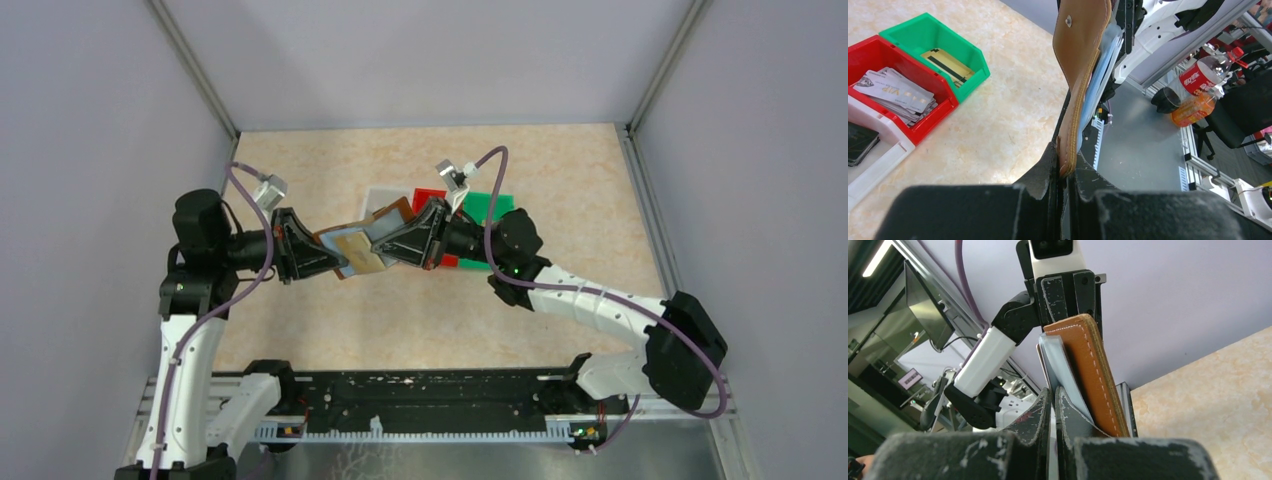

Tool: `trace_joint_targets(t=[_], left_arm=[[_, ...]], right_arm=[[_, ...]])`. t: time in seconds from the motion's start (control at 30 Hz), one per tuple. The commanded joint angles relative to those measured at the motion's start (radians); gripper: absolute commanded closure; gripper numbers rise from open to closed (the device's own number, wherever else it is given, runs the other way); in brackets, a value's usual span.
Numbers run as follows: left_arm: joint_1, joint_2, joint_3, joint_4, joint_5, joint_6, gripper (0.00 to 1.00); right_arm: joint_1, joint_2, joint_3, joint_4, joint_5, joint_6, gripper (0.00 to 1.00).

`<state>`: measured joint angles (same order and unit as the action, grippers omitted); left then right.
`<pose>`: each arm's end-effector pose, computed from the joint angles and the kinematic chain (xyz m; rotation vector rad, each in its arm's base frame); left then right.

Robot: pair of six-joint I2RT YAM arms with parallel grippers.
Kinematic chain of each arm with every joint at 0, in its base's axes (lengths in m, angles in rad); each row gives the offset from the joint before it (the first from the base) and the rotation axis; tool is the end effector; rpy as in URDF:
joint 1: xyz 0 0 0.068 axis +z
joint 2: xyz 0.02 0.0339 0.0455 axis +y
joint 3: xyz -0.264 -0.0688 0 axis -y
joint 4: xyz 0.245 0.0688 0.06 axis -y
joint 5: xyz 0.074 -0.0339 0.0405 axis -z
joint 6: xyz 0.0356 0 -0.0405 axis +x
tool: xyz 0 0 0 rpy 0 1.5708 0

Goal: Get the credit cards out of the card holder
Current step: Remove the credit card from the card holder.

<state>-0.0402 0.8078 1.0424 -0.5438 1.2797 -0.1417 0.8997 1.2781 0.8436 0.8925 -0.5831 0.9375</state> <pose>0.1406 -0.0398 0.3940 0.7965 1.6608 -1.3069 0.1615 0.2349 0.3634 -0.6007 1.3076 1.8921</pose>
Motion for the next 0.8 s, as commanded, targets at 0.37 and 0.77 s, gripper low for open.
trace_joint_targets(t=[0.37, 0.77], left_arm=[[0.005, 0.018, 0.029, 0.061, -0.011, -0.015, 1.0], [0.005, 0.006, 0.022, 0.062, 0.046, -0.013, 1.0]], right_arm=[[0.014, -0.143, -0.014, -0.183, 0.072, -0.127, 1.0], [0.021, -0.121, 0.06, -0.29, 0.078, -0.201, 0.49]])
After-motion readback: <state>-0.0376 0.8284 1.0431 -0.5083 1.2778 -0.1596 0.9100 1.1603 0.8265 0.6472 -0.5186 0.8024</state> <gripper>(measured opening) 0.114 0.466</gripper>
